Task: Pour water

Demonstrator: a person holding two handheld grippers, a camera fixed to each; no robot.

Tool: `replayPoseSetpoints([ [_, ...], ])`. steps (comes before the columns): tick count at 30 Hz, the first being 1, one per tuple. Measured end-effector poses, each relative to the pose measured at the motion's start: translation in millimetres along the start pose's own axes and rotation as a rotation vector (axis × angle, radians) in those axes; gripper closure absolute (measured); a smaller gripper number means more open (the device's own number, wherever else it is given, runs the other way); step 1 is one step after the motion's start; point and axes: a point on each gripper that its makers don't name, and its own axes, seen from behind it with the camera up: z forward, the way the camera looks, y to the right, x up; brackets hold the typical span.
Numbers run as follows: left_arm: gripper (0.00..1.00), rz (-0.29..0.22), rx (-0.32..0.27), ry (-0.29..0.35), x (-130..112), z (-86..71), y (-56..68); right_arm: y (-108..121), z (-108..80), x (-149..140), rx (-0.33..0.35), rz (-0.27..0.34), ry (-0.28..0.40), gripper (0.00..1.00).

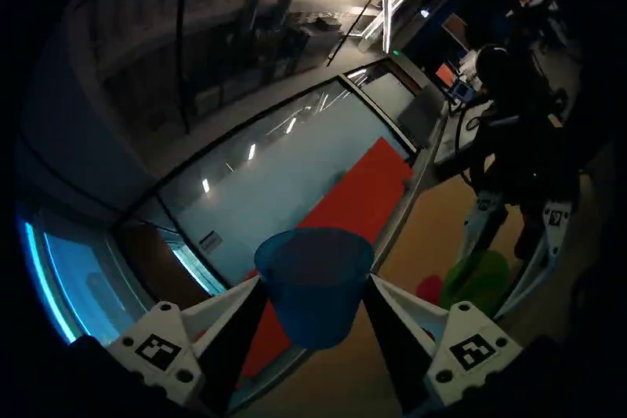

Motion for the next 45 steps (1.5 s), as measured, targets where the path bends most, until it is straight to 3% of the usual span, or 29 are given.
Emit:
replayPoseSetpoints([
  [13, 0.18, -0.415, -0.067, 0.011, -1, -0.6, -3.4, -2, 3.1, 5, 0.000, 0.000, 0.013, 0.13],
  [19, 0.18, -0.568, -0.087, 0.013, -3, 1.8, -5.3, -1, 3.5, 7, -0.003, -0.001, 0.016, 0.13],
  [23, 0.19, -0.644, -0.094, 0.012, -5, 4.4, -6.4, -1, 3.5, 8, -0.002, 0.001, 0.017, 0.13],
  [29, 0.18, -0.681, -0.104, 0.011, -9, 4.8, -3.7, 0, 3.7, 8, -0.006, 0.002, 0.017, 0.13],
  [45, 0.19, -0.661, -0.131, -0.015, -30, -1.8, 19.1, 11, -10.0, 2, -0.041, 0.015, -0.004, 0.13],
])
